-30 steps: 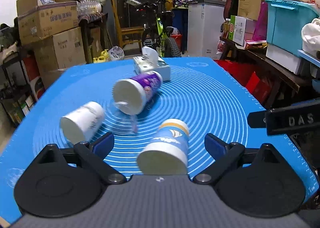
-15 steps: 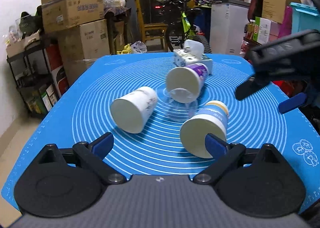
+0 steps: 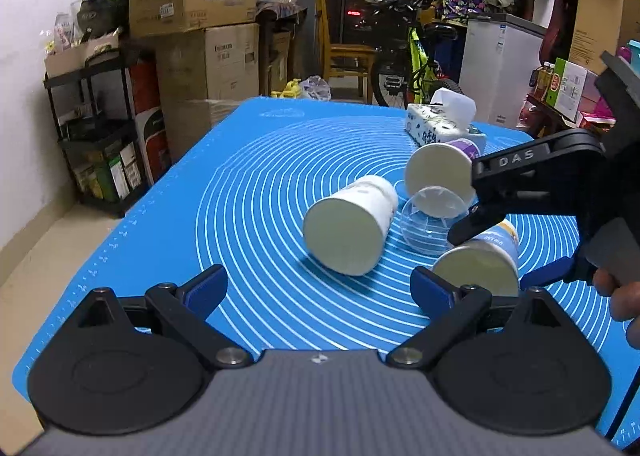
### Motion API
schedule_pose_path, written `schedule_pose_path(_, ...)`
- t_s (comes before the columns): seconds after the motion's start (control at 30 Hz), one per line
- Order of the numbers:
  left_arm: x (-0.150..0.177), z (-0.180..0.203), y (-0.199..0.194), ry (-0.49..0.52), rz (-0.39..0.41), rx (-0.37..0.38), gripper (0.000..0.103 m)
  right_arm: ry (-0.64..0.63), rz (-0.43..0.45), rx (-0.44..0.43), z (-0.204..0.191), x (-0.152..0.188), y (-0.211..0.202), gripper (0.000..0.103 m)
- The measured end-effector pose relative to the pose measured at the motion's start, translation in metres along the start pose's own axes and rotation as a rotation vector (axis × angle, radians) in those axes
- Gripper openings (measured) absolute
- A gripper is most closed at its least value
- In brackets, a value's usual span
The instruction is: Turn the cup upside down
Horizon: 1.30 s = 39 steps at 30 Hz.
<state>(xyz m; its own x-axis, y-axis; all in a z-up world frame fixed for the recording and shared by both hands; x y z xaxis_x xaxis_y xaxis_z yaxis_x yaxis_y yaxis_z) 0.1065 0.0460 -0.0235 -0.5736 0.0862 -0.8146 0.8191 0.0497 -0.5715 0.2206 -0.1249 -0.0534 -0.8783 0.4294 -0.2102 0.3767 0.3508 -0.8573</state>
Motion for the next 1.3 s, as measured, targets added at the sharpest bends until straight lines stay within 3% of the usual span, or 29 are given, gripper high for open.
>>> schedule_pose_path(0.13,0.003,-0.002,0.005,-0.009,-0.019,0.010,0.097,0.027,-0.027,-0.047,-0.003,-0.001,-0.003,0.073)
schedule_pose_path(0.57,0.007,-0.003,0.005,-0.017,-0.023,0.028,0.097,-0.059,0.036,-0.098,-0.001,0.012,-0.020,0.070)
schedule_pose_path(0.77,0.007,0.002,0.006,-0.006,-0.019,0.042,0.097,-0.218,0.267,-0.054,0.002,0.018,-0.049,0.070)
schedule_pose_path(1.0,0.010,0.009,0.008,0.008,-0.007,0.068,0.097,-0.580,0.679,0.133,0.010,0.046,-0.071,0.069)
schedule_pose_path(1.07,0.011,0.012,0.007,0.013,-0.001,0.077,0.097,-0.642,0.721,0.155,0.017,0.054,-0.068,0.068)
schedule_pose_path(1.3,0.014,0.022,0.007,0.036,0.006,0.093,0.097,-0.741,0.732,0.204,0.037,0.069,-0.052,0.067)
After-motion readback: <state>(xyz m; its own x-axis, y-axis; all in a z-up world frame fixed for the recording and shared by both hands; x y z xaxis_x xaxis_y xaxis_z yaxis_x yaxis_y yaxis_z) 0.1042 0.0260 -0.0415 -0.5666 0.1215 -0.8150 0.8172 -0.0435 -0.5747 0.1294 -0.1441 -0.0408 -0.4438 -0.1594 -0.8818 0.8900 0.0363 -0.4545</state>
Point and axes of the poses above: each gripper's, at about its wrist camera, not at the fingertips, and y roughly the way its jaws point, z to its right, x to its underside, the point moved 4 cm from there along y, roughly the way its jaws point, and after that the axes turned 9 degrees about y, right-handed, at the moved point
